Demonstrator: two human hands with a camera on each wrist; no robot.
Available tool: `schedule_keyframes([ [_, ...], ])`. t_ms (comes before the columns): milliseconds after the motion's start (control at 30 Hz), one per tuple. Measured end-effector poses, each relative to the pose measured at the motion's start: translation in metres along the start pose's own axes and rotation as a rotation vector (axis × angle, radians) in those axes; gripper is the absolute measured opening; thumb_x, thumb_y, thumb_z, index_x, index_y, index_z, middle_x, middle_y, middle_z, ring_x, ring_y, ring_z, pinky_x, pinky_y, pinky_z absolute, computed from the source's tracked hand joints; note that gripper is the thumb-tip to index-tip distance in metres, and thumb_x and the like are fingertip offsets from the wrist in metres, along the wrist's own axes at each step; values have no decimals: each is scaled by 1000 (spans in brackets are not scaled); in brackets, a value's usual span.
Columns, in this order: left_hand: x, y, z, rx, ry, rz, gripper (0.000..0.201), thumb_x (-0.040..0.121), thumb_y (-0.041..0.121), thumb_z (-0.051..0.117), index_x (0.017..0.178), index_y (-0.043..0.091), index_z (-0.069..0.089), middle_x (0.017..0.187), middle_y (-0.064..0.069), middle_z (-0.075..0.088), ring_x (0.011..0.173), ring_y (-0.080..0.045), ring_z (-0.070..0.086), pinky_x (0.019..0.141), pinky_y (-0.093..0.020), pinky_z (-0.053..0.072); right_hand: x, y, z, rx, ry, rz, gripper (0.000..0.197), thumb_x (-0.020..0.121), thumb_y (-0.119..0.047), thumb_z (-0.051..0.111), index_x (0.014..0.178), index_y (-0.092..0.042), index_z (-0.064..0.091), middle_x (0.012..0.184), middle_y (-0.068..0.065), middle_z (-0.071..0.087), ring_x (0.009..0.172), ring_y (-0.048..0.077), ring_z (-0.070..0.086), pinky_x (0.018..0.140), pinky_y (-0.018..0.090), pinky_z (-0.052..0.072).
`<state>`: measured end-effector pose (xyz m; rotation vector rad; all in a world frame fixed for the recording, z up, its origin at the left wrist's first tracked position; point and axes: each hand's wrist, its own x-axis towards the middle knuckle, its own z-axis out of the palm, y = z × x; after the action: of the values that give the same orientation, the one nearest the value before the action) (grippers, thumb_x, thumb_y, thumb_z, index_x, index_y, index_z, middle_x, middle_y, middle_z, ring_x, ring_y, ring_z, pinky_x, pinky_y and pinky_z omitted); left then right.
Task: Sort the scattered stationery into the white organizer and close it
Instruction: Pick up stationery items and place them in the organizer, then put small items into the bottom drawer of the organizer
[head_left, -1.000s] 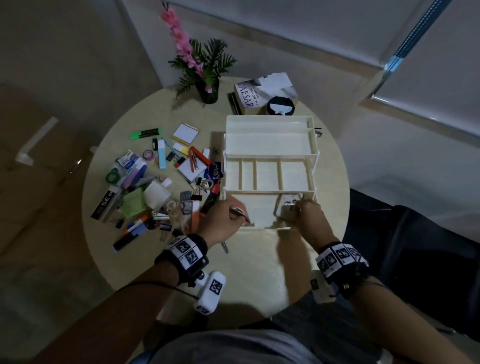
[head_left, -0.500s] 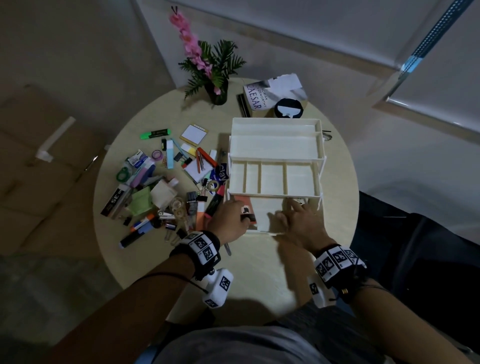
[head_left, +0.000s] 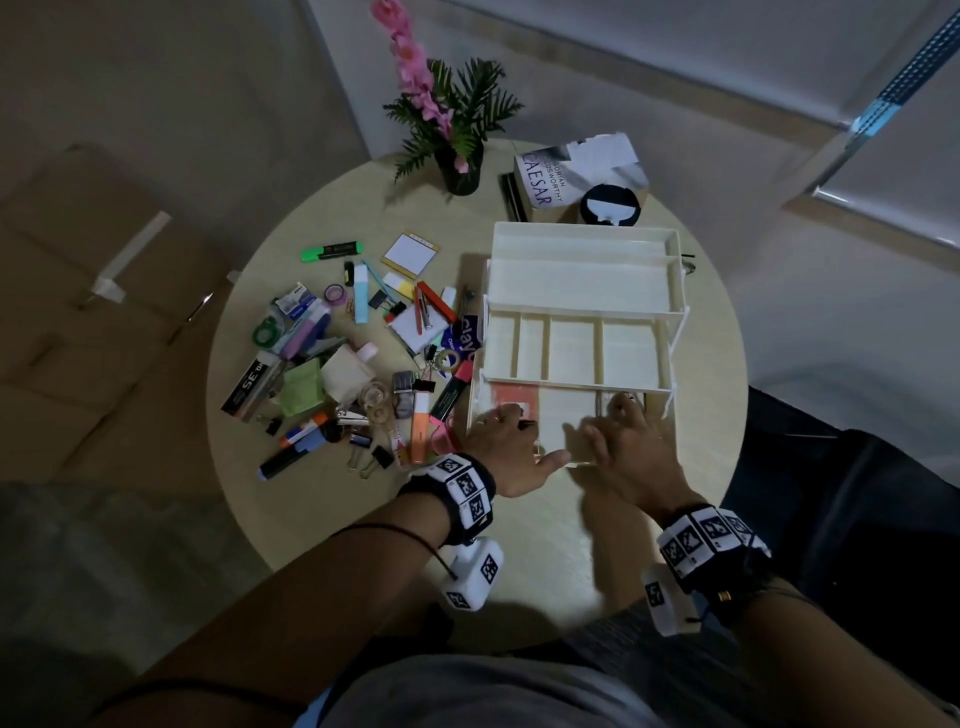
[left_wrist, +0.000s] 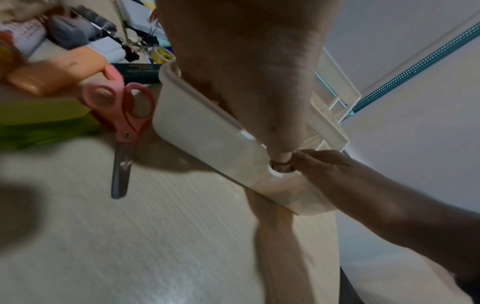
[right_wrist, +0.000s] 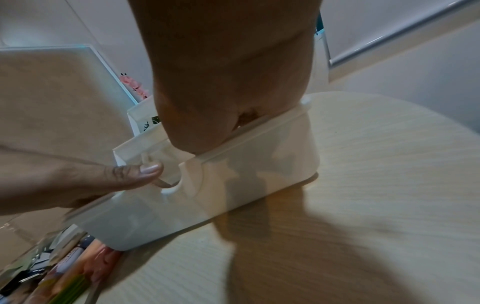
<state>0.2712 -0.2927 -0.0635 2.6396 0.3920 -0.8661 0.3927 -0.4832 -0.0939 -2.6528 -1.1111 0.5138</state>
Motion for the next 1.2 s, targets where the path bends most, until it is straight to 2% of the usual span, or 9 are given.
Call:
schedule_keyframes([
  [200, 1, -5, -1, -14, -23, -25, 108, 84, 89, 5, 148, 13, 48, 159, -29, 28, 145, -50, 30, 115, -64, 34, 2, -3, -1, -35, 2, 33, 43, 97, -47, 40, 118, -27, 72, 131, 6, 54, 121, 32, 55, 102, 50, 45],
  [300, -2, -10, 0, -52, -22, 36, 109, 86, 86, 2, 139, 8, 56, 150, -29, 38, 140, -48, 34, 112, -66, 35, -2, -26, -18, -75, 167, -11, 15, 85, -18, 66, 96, -12, 73, 103, 10, 70, 95, 33, 65, 79, 37, 38],
  [467, -48, -45, -18, -358, 130, 400, 38, 106, 37, 53, 131, 10, 65, 145, -8, 50, 135, -25, 45, 113, -39, 39, -1, -89, -32, 151, 178, -20, 9, 90, -14, 64, 86, -23, 65, 75, -6, 67, 64, 17, 61, 58, 35, 50],
  [567, -83, -95, -32, -427, 307, 546, 25, 105, 26, 57, 126, 19, 68, 130, 5, 58, 120, -12, 56, 97, -34, 51, 9, -143, -43, 201, 188, -113, 4, 93, -18, 67, 94, -20, 69, 74, -5, 69, 60, 17, 62, 54, 30, 46],
  [800, -125, -233, -35, -532, 540, 325, 19, 103, 14, 54, 114, 19, 68, 114, 8, 62, 103, -12, 62, 84, -39, 54, 61, -251, -31, 335, 75, -242, 14, 90, -5, 64, 90, -16, 72, 72, -12, 61, 56, -5, 48, 54, 4, 33],
  [867, -132, -264, -32, -548, 541, 278, 17, 104, 16, 53, 112, 21, 67, 111, 10, 61, 100, -11, 61, 82, -39, 55, 89, -266, -13, 316, 81, -147, 13, 93, -8, 65, 92, -19, 72, 81, -9, 66, 67, -2, 57, 61, 5, 37],
  [967, -141, -298, -27, -546, 523, 241, 16, 105, 17, 55, 113, 24, 67, 111, 15, 60, 97, -5, 59, 82, -34, 54, 136, -274, 9, 326, 130, 44, 23, 93, -23, 66, 115, -20, 69, 109, 4, 68, 94, 20, 67, 79, 32, 58],
  [1067, -149, -321, -24, -559, 484, 215, 17, 106, 20, 55, 117, 25, 68, 115, 14, 60, 98, -6, 60, 83, -32, 53, 175, -278, 15, 234, 154, 179, 56, 86, -42, 63, 132, -11, 59, 122, 16, 61, 109, 34, 60, 94, 48, 54],
  [1200, -155, -337, -21, -578, 430, 227, 18, 107, 21, 55, 119, 25, 67, 115, 14, 58, 95, -6, 59, 83, -32, 52, 209, -280, 22, 137, 104, 288, 56, 84, -29, 73, 126, 0, 53, 126, 24, 56, 116, 46, 55, 93, 55, 52],
])
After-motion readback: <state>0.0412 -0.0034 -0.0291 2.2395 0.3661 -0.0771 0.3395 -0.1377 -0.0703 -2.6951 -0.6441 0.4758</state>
